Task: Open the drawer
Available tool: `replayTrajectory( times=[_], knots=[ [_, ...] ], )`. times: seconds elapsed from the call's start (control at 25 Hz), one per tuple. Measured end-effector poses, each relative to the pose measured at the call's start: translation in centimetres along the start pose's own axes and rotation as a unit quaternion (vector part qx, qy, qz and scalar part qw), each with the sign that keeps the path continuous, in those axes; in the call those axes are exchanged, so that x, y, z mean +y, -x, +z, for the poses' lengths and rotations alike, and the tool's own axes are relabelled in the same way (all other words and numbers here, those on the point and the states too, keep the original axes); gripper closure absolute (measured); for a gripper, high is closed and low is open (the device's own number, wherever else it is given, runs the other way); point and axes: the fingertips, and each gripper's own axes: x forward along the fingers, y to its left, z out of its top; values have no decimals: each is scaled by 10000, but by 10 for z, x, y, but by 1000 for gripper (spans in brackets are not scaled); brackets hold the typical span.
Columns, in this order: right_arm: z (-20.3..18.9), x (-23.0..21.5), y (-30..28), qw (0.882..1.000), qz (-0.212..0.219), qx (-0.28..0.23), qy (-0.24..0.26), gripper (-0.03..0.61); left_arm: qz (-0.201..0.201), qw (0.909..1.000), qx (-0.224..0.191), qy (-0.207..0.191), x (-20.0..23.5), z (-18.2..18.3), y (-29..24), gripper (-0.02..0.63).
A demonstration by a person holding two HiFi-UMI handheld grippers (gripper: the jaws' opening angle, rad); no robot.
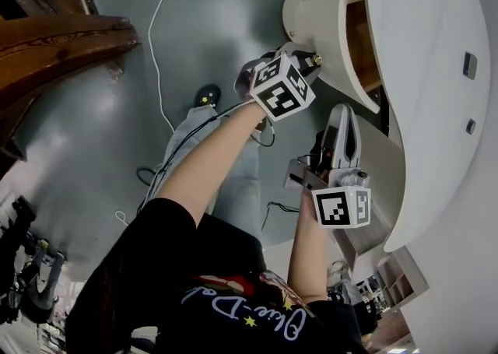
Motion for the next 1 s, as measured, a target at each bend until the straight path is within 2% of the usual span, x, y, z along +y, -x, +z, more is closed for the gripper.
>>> replayTrajectory(
  times=[0.56,1.0],
  knots=[
    [17,0,9,9988,-347,-315,-134,580,-159,9997,176,-40,-3,-10,11,515],
    [21,-18,25,9988,-351,-273,-202,580,11,9998,215,15,-5,-17,24,515]
  ],
)
